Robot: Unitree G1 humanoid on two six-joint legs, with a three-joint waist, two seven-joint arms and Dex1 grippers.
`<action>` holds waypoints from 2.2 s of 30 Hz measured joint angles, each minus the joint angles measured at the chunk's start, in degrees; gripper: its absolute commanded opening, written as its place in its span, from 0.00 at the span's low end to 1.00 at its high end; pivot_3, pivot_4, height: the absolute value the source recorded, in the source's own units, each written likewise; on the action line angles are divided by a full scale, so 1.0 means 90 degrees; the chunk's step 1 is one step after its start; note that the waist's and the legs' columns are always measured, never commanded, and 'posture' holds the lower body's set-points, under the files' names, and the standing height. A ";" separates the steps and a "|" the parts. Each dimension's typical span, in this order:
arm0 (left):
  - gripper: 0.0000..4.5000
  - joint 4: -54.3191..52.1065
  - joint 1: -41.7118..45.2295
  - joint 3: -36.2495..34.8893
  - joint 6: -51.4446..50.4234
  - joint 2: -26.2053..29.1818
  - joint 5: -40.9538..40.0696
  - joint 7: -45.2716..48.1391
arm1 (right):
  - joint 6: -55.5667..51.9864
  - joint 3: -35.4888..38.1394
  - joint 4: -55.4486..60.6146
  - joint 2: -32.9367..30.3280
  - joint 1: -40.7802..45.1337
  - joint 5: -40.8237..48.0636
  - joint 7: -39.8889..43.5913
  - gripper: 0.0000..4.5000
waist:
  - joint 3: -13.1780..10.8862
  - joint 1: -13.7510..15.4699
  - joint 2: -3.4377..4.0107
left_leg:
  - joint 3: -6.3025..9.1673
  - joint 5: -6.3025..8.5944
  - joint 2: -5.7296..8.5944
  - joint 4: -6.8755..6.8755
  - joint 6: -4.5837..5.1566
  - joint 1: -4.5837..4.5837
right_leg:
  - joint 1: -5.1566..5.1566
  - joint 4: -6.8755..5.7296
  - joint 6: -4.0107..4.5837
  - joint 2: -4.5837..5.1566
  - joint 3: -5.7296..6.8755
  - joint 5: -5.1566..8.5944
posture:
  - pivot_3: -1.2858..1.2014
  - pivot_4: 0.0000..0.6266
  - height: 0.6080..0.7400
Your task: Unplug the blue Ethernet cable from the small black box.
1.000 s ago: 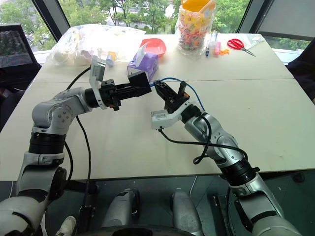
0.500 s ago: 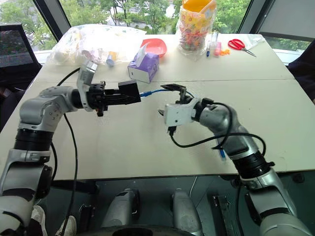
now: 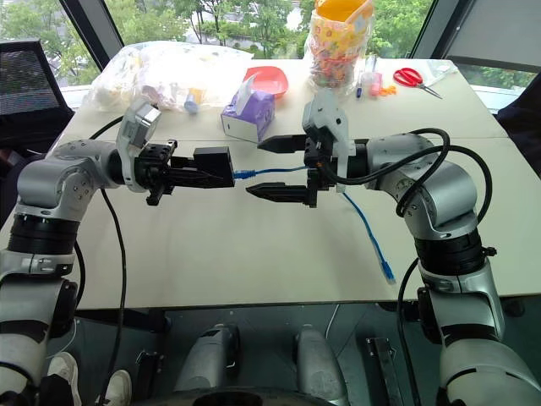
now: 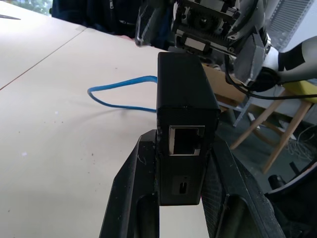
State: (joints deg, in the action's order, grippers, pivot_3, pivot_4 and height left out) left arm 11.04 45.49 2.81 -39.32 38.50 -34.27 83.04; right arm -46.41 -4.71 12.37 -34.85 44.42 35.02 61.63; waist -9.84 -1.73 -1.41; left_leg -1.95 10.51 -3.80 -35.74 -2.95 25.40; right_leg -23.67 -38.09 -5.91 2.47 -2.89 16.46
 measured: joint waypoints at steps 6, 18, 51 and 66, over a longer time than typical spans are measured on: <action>0.11 -0.0097 0.0057 0.0001 -0.0057 -0.0038 -0.0007 -0.0037 | -0.0221 -0.0342 -0.0242 -0.0009 0.0064 -0.0018 0.0180 0.94 | 0.0000 0.0083 0.0000 | -0.0001 0.0000 0.0000 -0.0003 0.0000 0.0001 | -0.0002 0.0000 0.0000 -0.0001 0.0000 0.0000 | 0.52 0.24 0.96; 0.11 -0.0429 0.0054 -0.0001 -0.0260 -0.0057 -0.0138 -0.0174 | -0.0368 -0.0495 -0.0717 0.0195 0.0390 -0.0048 0.0210 0.72 | -0.0001 0.0093 0.0001 | -0.0001 0.0002 0.0000 -0.0012 0.0003 0.0006 | -0.0003 -0.0001 -0.0001 -0.0002 0.0000 0.0000 | 0.52 0.24 0.96; 0.11 -0.0636 -0.0099 0.0012 -0.0139 -0.0056 -0.0148 -0.0166 | -0.1158 -0.0409 -0.0747 0.0253 0.0577 0.0207 0.0284 0.03 | -0.0001 0.0092 0.0001 | -0.0001 0.0003 0.0000 -0.0013 0.0004 0.0008 | -0.0004 0.0000 0.0002 -0.0001 0.0000 0.0001 | 0.52 0.24 0.96; 0.11 -0.0646 -0.0143 0.0022 -0.0033 -0.0038 -0.0153 -0.0129 | -0.1002 -0.0489 -0.0674 0.0172 0.0574 0.0179 0.0324 0.01 | -0.0001 0.0089 0.0001 | -0.0001 0.0003 -0.0001 -0.0012 0.0005 0.0008 | -0.0005 0.0000 0.0013 -0.0001 0.0000 0.0007 | 0.52 0.24 0.96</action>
State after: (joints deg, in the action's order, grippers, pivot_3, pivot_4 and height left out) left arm 5.22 44.20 3.01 -39.62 38.16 -35.65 81.88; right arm -55.43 -9.11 6.30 -33.30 49.59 36.63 64.55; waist -9.85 -0.93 -1.40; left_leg -1.96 10.54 -3.81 -35.86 -2.91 25.47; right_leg -23.71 -38.09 -5.79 2.46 -2.90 16.52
